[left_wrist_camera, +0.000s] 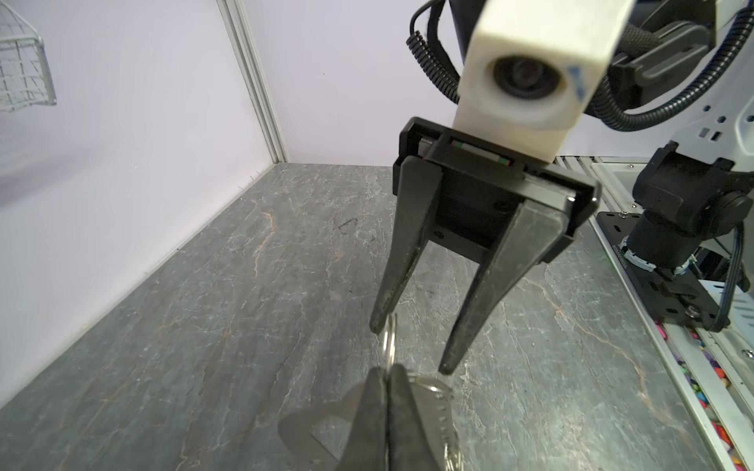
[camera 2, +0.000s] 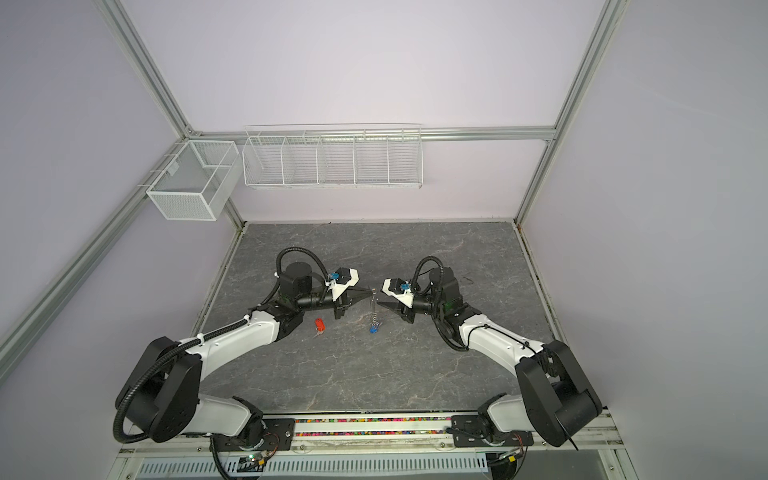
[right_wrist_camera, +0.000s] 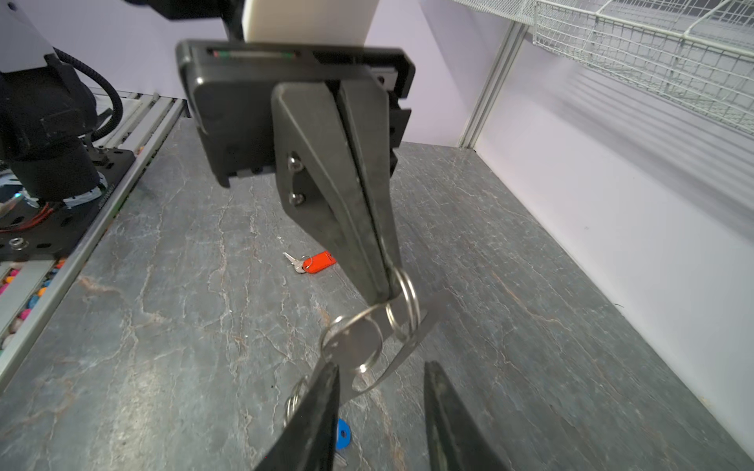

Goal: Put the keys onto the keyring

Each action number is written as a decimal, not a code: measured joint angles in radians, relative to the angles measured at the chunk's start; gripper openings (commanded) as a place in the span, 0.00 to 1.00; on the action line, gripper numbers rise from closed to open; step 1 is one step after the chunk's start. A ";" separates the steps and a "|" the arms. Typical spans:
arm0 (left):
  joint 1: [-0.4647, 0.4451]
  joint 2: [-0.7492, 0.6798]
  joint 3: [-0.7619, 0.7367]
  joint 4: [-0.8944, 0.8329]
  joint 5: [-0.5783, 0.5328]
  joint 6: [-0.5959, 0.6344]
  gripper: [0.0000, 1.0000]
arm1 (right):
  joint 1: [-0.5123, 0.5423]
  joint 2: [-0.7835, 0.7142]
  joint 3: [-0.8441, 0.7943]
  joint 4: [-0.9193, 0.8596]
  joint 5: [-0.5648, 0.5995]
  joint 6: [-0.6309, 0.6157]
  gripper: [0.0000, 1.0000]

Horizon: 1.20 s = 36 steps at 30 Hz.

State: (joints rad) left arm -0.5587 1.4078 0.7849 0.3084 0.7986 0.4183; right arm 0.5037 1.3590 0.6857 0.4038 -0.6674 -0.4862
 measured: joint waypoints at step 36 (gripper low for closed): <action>-0.120 -0.015 0.246 -0.634 -0.253 0.302 0.00 | 0.051 -0.016 0.085 -0.188 0.029 -0.075 0.20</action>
State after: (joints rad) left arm -0.6788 1.3930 1.0309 -0.3252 0.5457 0.7204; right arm 0.5545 1.3426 0.7712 0.2157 -0.6388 -0.5613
